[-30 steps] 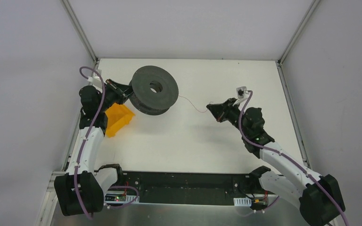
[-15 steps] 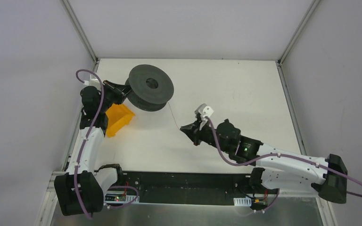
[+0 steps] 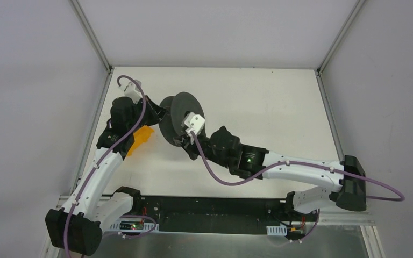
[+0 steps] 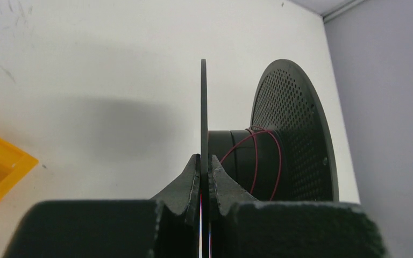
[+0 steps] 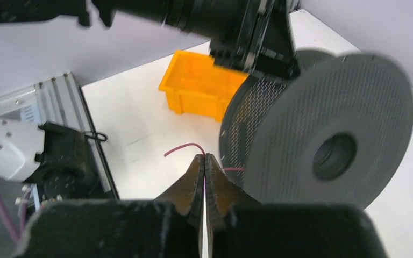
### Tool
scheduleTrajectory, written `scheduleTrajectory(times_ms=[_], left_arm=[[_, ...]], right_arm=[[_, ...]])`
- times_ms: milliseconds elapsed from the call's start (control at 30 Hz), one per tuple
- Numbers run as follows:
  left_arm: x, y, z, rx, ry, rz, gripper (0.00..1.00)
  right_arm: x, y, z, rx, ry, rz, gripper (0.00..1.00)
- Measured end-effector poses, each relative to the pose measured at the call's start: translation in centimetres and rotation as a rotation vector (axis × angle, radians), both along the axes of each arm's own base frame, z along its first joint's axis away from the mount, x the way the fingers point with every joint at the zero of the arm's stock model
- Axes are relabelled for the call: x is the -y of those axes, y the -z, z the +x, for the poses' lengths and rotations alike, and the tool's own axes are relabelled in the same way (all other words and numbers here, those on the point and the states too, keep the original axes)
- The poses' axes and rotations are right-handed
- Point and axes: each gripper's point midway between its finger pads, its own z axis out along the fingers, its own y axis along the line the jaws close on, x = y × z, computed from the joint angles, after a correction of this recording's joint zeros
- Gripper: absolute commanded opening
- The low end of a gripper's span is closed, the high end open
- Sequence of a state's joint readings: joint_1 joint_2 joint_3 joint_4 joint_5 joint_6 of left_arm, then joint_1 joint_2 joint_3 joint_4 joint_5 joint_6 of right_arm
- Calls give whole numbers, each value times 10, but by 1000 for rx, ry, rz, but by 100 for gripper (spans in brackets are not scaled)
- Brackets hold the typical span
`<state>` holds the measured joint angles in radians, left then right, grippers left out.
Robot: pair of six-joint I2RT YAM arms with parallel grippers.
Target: Wrap the cables
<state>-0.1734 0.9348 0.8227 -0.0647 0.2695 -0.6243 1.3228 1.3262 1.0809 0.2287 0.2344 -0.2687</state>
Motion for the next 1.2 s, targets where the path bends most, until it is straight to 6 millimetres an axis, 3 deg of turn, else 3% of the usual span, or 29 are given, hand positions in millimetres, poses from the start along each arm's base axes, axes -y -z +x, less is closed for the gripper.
scheduleTrajectory(times_ms=[200,367,633,967,1200], left_arm=[[12,25,-18,-31,72,181,0],[15,26,-30,24,125,314,0],[13,24,-36,118,219,479,0],[29,33,-45,238,432,608,0],[36,38,-41,290,518,676,0]], right_arm=[[-9,-1,51,-82,119,46,0],[-1,-4,82,-162,202,96,0],[11,8,96,-309,263,123,0],[33,21,115,-505,375,147,0],[47,29,127,-637,437,183,0]])
